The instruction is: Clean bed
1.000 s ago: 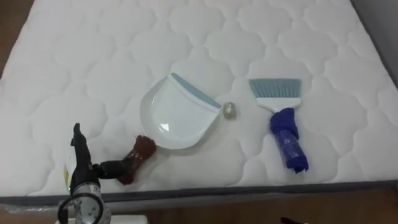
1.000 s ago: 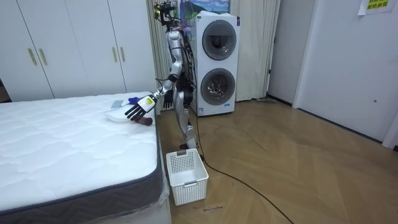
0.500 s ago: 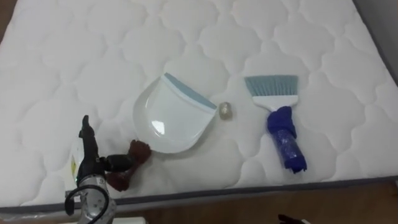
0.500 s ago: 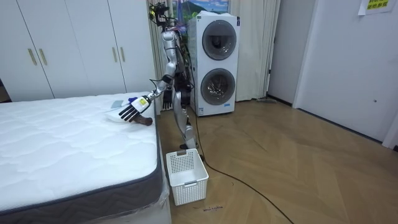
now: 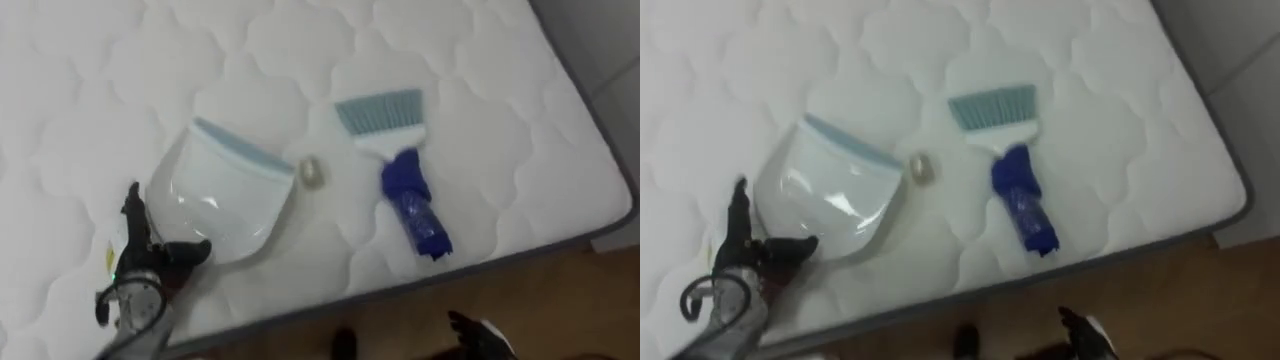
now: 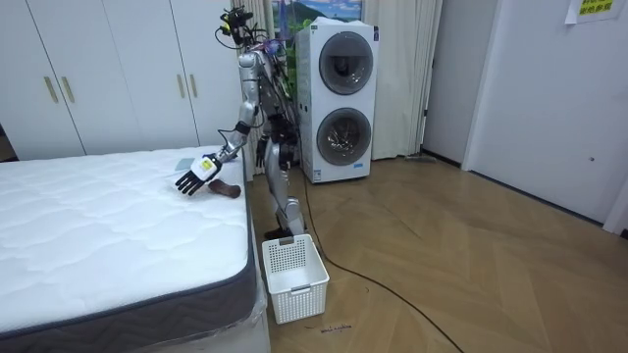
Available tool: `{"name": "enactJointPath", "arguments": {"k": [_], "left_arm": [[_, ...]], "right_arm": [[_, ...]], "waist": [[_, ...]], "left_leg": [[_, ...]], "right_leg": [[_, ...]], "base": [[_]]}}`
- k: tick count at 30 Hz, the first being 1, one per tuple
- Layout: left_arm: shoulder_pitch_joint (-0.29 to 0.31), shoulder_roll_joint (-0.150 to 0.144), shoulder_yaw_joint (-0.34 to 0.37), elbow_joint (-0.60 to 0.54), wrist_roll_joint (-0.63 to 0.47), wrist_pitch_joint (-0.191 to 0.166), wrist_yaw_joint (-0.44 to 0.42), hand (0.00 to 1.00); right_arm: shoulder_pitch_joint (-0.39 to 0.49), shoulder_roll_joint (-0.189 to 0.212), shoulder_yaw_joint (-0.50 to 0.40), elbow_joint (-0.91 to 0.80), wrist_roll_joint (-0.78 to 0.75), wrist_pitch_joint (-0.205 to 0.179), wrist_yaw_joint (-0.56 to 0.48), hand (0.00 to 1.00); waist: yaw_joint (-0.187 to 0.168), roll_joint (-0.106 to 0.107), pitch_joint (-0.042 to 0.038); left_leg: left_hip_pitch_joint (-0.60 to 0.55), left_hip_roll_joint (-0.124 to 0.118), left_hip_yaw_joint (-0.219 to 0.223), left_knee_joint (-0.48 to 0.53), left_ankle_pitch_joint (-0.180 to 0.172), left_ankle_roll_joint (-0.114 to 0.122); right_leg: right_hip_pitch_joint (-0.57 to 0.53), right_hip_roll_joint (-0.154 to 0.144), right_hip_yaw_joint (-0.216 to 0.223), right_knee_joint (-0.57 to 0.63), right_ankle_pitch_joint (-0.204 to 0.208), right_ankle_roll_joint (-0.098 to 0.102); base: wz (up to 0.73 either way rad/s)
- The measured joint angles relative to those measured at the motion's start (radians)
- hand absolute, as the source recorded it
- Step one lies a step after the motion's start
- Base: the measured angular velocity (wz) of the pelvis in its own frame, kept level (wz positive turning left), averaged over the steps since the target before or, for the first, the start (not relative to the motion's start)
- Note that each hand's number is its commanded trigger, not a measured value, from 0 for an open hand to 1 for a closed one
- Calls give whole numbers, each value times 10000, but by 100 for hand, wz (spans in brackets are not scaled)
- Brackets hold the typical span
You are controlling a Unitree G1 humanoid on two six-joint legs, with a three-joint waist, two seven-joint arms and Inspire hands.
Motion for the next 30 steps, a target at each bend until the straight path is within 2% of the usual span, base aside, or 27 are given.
{"name": "enactJointPath", "arguments": {"k": [3, 10, 15, 17, 18, 19, 26, 30], "left_arm": [[-9, 2, -53, 90, -1, 6, -98, 0], [-1, -22, -142, 184, -14, 139, -380, 0], [34, -161, -224, 186, 10, 300, -411, 0], [176, -174, -379, 190, 6, 313, -436, 0], [315, -253, -377, 190, 18, 327, -477, 0], [414, -337, -381, 190, 29, 333, -494, 0], [926, -464, -485, 181, 29, 371, -597, 0], [1135, -460, -604, 8, 24, 336, -593, 0]], "right_arm": [[-51, 4, 12, 25, 31, 49, 101, 0], [-58, -43, 2, 22, 250, 318, 110, 0], [-59, -160, 18, 29, 256, 322, 174, 0], [-48, -222, 26, 71, 256, 324, 203, 0], [-50, -251, 32, 152, 254, 316, 229, 0], [-51, -279, 49, 206, 257, 306, 241, 0], [-54, -312, 410, 267, 431, 270, 272, 0], [-62, -292, 412, 264, 485, 199, 343, 0]], "waist": [[123, -102, -63], [204, -105, -73], [315, -70, -102], [329, 15, -187], [342, 99, -258], [352, 148, -289], [381, 122, -300], [420, 11, -291]], "left_leg": [[1, -92, 56, 52, 39, 64], [-173, -306, 116, 89, 176, 221], [-172, -351, 294, 54, 206, 261], [-180, -351, 293, 67, 206, 261], [-175, -350, 294, 57, 206, 262], [-168, -347, 300, 44, 207, 262], [-106, -349, 322, 73, 279, 253], [-118, -358, 320, 81, 281, 256]], "right_leg": [[32, -26, -200, -3, -22, 38], [31, -350, -446, 73, -35, 124], [27, -429, -434, 149, 10, 169], [27, -428, -441, 150, 39, 167], [27, -429, -454, 150, 39, 167], [27, -427, -466, 149, 39, 166], [56, -441, -478, 153, 22, 148], [58, -445, -477, 153, 10, 162]], "base": [[13], [16], [6], [0], [0], [0], [0], [1]]}}
